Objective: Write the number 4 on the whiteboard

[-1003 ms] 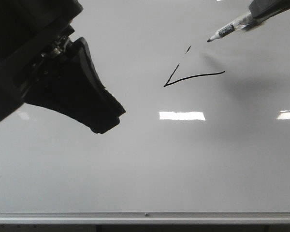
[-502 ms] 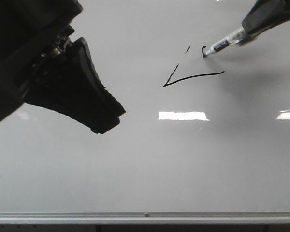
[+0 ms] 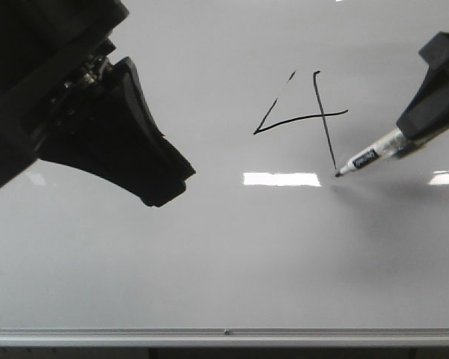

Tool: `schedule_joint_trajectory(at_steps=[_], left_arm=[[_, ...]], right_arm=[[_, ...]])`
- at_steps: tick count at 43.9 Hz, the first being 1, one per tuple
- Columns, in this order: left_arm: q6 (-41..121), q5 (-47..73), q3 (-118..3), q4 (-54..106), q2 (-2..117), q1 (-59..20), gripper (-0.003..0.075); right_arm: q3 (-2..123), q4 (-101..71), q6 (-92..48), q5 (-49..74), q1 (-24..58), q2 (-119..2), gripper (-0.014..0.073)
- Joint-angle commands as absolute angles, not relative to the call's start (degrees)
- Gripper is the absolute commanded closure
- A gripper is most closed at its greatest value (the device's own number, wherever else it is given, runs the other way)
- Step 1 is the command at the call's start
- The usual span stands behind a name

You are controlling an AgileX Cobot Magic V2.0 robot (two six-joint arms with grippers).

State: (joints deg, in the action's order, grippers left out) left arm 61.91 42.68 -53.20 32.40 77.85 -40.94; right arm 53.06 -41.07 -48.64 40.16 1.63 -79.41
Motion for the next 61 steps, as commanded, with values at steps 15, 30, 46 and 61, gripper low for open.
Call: schedule_joint_trajectory(at_steps=[15,30,46,61], left_arm=[[61.33,34.40,-56.53,35.46,74.15,-41.40,0.0134],[61.33,38.46,-56.91,35.46,74.15,-41.40,0.0167],[61.33,40.84,-56.91,35.26,74.29,-41.40,0.0479],[61.33,40.99,-56.91,35.26,74.29,-41.40,0.0741]], right_arm=[[58.61,-39.38,-53.31,51.02,20.84,-71.63,0.0655],[58.75,-41.30,-53.36,46.38,32.90,-71.51,0.0655],[60.86,-43.18,-53.36,47.84,33.18,-70.41,0.0655],[60.86,-43.16,-53.36,49.40,33.18,-70.41,0.0524]])
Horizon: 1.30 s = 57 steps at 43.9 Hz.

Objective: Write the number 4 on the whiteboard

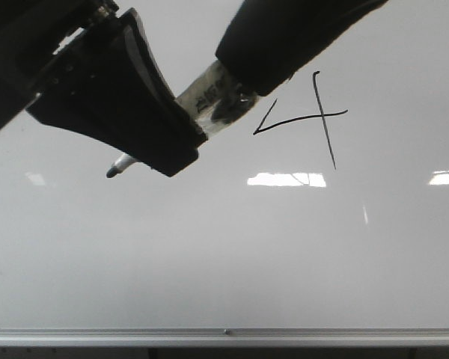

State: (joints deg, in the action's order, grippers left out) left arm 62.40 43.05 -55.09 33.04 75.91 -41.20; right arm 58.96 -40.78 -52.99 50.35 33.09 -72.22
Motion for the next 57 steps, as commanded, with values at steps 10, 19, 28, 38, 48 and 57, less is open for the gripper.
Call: schedule_joint_trajectory(at_steps=[10,19,28,38,48,57], left_arm=[[59.89,40.90,-56.91,34.18,74.29,-39.30,0.0740],[51.10,40.90,-56.91,24.84,73.55,-32.09,0.0740],[38.89,40.11,-56.80,16.73,71.34,-21.23,0.0740],[22.95,39.41,-56.69,12.29,70.87,-5.71,0.0740],[15.42,34.34,-56.69,12.20,72.90,7.53,0.0740],[14.00,25.47,-56.69,14.68,80.04,9.21,0.0740]], right_arm=[[60.86,-42.28,-50.72,47.41,32.34,-68.61,0.0194],[58.44,-33.45,-39.62,44.53,24.11,-61.64,0.0265],[48.17,-32.68,-32.08,38.30,13.06,-50.95,0.0461],[38.93,-32.88,-32.03,33.97,8.81,-41.08,0.0656],[37.47,-33.02,-32.08,34.21,8.81,-39.36,0.0656],[37.47,-33.02,-32.08,34.46,8.81,-39.36,0.0656]])
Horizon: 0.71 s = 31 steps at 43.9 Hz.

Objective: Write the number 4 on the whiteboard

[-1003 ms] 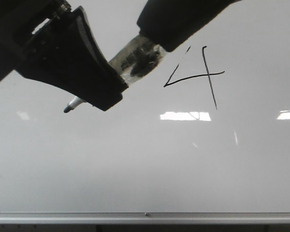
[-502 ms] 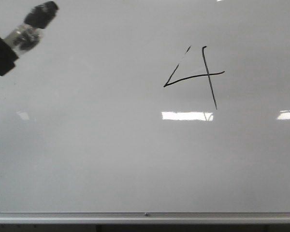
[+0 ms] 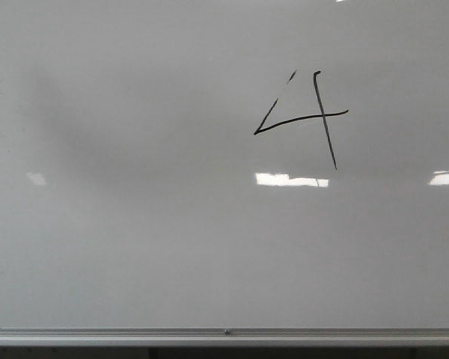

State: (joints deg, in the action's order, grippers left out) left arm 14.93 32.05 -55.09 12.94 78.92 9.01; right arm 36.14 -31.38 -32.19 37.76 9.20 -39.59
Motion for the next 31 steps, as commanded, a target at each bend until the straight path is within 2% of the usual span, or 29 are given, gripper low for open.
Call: schedule_joint_trajectory(at_steps=[1,11,19,31], left_arm=[[14.00,24.39,-56.69,14.68,80.72,9.21,0.0740],[14.11,17.95,-57.19,14.68,86.85,9.21,0.0740],[14.35,17.86,-58.23,14.31,89.28,8.71,0.0727],[14.35,17.50,-58.23,13.63,89.28,8.22,0.0512]], right_arm=[[37.47,-33.02,-32.08,34.50,8.81,-39.36,0.0656],[37.47,-33.02,-32.08,34.90,8.81,-39.36,0.0656],[37.47,-33.02,-32.08,35.23,8.81,-39.36,0.0656],[37.47,-33.02,-32.08,35.45,8.81,-39.36,0.0656]])
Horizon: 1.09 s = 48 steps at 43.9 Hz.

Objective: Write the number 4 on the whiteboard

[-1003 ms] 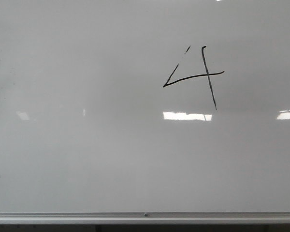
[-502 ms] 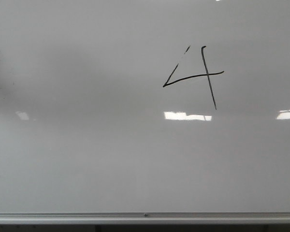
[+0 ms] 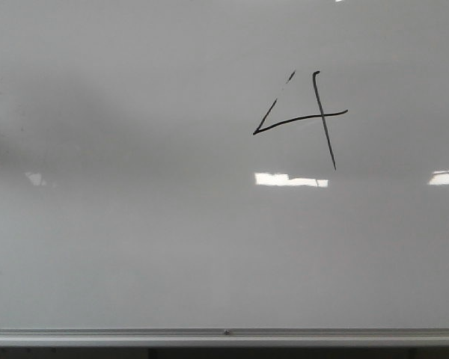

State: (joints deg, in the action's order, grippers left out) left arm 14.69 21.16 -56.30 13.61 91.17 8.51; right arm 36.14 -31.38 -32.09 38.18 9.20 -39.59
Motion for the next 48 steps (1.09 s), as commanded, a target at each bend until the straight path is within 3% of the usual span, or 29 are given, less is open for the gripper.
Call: schedule_joint_trajectory(at_steps=[1,10,26,37,48], left_arm=[[14.35,17.50,-58.23,13.34,89.28,8.22,0.0503],[14.35,17.61,-58.23,13.08,89.28,8.22,0.0349],[14.35,17.61,-58.23,11.97,89.28,8.22,0.0195],[14.35,20.07,-58.23,11.97,87.78,8.22,0.0183],[14.35,21.11,-53.47,11.52,77.06,8.22,0.0184]], right_arm=[[37.47,-33.02,-32.08,35.45,8.81,-39.36,0.0656],[37.47,-33.02,-32.08,35.45,8.81,-39.36,0.0656],[37.47,-33.02,-32.08,35.45,8.81,-39.36,0.0656],[37.47,-33.02,-32.08,35.45,8.81,-39.36,0.0656],[37.47,-33.02,-32.08,35.28,8.81,-39.36,0.0656]])
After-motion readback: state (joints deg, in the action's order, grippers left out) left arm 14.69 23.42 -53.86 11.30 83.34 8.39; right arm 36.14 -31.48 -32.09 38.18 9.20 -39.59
